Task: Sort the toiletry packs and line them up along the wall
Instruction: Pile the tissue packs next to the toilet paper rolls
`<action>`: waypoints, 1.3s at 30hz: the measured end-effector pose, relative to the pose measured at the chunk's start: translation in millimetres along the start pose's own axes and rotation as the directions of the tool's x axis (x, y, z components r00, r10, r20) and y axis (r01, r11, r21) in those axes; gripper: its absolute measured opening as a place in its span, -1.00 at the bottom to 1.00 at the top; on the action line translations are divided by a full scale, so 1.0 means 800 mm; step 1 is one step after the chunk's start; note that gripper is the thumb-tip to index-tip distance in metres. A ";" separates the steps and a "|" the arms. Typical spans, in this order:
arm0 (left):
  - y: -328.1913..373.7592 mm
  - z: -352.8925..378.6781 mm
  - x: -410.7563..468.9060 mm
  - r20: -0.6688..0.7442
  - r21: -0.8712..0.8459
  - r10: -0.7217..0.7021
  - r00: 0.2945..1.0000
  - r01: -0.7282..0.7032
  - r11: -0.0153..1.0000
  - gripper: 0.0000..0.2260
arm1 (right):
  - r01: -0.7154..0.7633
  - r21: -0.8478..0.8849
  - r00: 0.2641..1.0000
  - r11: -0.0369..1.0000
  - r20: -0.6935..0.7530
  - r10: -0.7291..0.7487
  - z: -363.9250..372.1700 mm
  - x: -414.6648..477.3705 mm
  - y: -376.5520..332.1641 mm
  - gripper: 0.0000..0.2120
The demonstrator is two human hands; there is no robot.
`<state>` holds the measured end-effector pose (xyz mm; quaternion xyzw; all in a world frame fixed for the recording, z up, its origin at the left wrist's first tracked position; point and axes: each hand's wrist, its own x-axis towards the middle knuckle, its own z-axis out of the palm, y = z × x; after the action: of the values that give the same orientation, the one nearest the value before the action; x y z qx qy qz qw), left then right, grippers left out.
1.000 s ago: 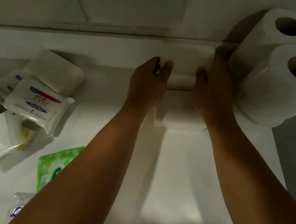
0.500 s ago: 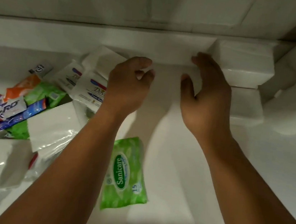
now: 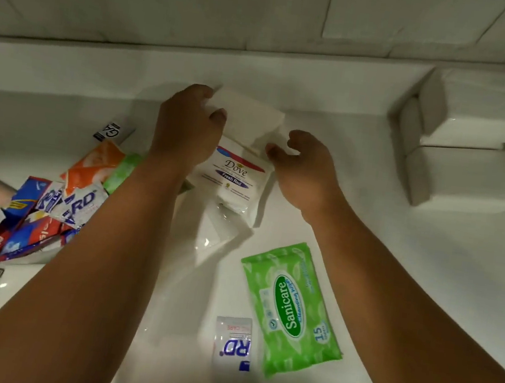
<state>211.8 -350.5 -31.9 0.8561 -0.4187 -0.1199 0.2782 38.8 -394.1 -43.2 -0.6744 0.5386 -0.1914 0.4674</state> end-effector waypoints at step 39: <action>0.227 0.125 -0.147 0.196 -0.720 -0.069 0.978 0.192 0.667 -0.66 | 0.169 0.588 0.959 0.791 -0.284 0.006 -0.237 -0.053 0.105 -0.85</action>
<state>-23.4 -385.7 -12.3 0.6881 -0.2926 -0.3624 0.5564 -166.2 -434.4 -10.1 -0.4792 0.4775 -0.4641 0.5718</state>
